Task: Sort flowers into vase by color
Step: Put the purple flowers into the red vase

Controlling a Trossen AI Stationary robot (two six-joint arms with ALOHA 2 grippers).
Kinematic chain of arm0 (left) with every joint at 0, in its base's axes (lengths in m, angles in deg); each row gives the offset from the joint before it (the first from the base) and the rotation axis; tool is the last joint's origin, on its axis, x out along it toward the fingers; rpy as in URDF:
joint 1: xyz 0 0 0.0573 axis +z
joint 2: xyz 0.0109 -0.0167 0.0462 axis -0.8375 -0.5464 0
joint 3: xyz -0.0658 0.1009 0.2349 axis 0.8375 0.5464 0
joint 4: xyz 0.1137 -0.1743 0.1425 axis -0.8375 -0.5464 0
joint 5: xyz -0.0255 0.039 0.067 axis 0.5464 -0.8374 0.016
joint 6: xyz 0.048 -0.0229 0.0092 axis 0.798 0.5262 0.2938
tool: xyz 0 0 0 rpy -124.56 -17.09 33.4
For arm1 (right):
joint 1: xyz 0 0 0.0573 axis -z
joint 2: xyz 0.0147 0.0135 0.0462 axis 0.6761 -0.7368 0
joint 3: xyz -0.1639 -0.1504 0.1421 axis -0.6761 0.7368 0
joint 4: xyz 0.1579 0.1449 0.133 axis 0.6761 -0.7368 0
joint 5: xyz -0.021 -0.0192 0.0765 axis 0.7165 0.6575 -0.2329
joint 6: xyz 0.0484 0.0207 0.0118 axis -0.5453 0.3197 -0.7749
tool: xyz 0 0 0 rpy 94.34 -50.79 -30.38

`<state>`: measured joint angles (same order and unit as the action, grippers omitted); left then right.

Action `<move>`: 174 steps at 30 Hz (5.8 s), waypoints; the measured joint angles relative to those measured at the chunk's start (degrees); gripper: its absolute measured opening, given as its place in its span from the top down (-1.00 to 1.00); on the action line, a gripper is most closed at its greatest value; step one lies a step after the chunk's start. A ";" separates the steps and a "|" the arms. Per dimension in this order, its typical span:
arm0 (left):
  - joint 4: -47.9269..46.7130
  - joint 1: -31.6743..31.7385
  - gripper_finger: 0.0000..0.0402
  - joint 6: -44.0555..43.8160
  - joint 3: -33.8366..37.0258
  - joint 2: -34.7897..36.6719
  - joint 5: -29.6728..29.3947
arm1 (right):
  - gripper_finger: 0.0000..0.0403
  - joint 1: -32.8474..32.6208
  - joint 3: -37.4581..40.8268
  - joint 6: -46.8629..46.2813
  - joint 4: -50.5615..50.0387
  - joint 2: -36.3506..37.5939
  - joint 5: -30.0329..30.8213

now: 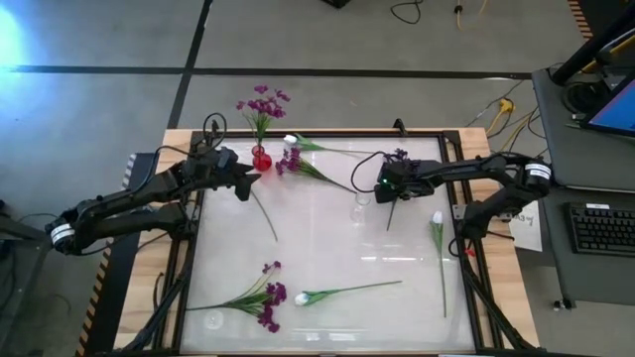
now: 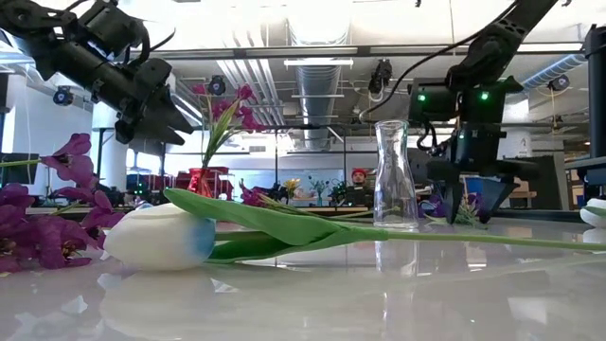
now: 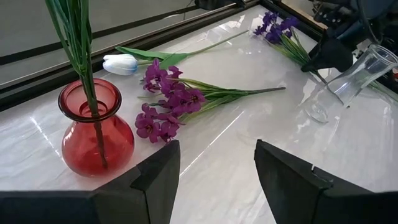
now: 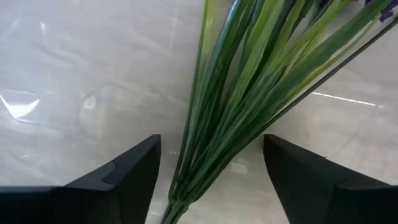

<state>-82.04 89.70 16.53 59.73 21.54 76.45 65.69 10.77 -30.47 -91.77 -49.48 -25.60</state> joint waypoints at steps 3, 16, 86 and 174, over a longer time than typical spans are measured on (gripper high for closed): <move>0.00 0.00 0.03 0.01 0.01 -0.02 0.01 | -0.18 0.12 0.00 0.02 0.14 0.04 0.02; 1.29 0.00 0.03 -1.02 -0.25 -0.11 0.01 | 0.51 0.19 -0.52 3.41 0.49 0.54 0.00; 56.54 -14.84 0.03 8.90 -8.36 -22.47 10.51 | 0.91 -5.32 -28.37 48.79 69.97 -6.98 -37.70; 37.65 17.09 0.99 16.57 -1.83 -18.77 8.32 | -0.04 -2.48 -18.80 49.99 35.16 6.66 -23.45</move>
<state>-44.40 106.79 33.10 57.90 2.77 84.77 63.21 -8.03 19.52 -56.61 -42.82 -49.06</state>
